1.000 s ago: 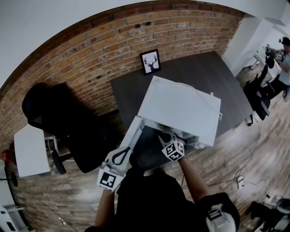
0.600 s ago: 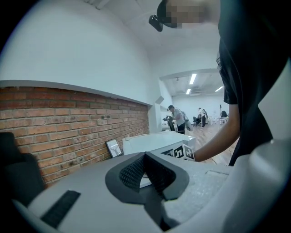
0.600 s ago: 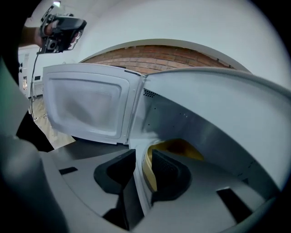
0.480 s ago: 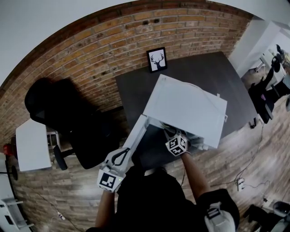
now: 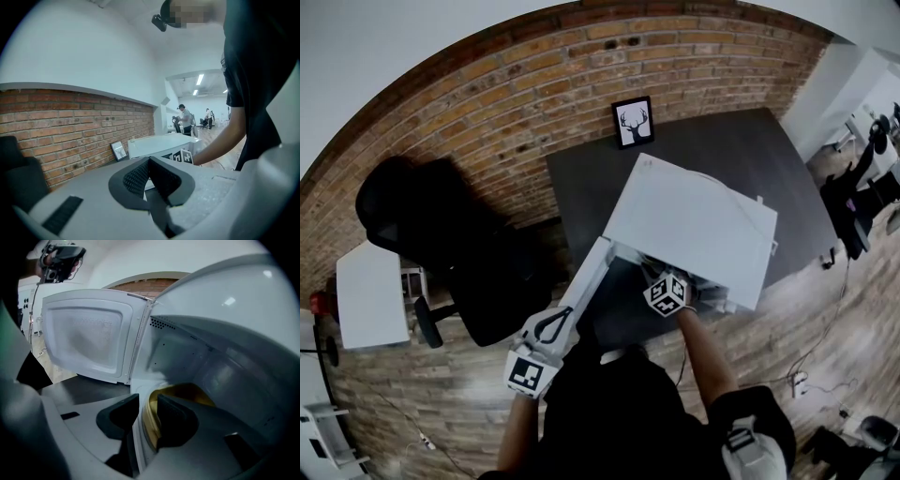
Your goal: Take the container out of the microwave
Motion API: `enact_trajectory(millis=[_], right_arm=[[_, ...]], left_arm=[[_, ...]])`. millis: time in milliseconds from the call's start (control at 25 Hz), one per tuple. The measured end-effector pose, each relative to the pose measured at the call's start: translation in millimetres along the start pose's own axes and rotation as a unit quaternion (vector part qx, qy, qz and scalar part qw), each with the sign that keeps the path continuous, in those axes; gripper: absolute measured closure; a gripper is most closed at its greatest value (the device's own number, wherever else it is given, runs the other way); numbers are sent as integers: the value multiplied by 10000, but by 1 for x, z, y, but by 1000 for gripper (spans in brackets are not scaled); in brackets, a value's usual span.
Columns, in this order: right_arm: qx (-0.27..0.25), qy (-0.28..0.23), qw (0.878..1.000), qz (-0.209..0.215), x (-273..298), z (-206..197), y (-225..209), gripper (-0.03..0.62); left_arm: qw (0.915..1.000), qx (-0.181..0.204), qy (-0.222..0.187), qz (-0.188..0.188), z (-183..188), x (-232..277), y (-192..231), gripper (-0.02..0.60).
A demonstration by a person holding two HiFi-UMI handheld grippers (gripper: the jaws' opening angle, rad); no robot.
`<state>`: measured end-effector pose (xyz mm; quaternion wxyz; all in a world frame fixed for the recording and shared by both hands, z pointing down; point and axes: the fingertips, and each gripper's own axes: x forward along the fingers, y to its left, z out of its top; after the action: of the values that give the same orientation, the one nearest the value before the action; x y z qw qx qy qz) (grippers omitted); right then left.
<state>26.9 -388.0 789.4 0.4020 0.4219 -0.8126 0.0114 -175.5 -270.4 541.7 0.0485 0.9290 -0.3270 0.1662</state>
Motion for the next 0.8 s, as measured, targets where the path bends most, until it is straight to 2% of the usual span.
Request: enact_trajectory(millis=[160,400,600,800], right_arm=[[96,134,9999,0,6,-4,-5,482],[-196,247,9995,62,9,-8,-3,496],[-235,297,9993,6,10,-5,-6,545],[-328,304,9990,11,10,-5,-6,548]], left_arm=[[10000,-40,54,-5,-2,1,0,579],[10000,6,53,-23,-2,1,-1,579],[10000,23,22,5,-2,0,1,578],[9999,-43,44,81,-3,-4,5,578]])
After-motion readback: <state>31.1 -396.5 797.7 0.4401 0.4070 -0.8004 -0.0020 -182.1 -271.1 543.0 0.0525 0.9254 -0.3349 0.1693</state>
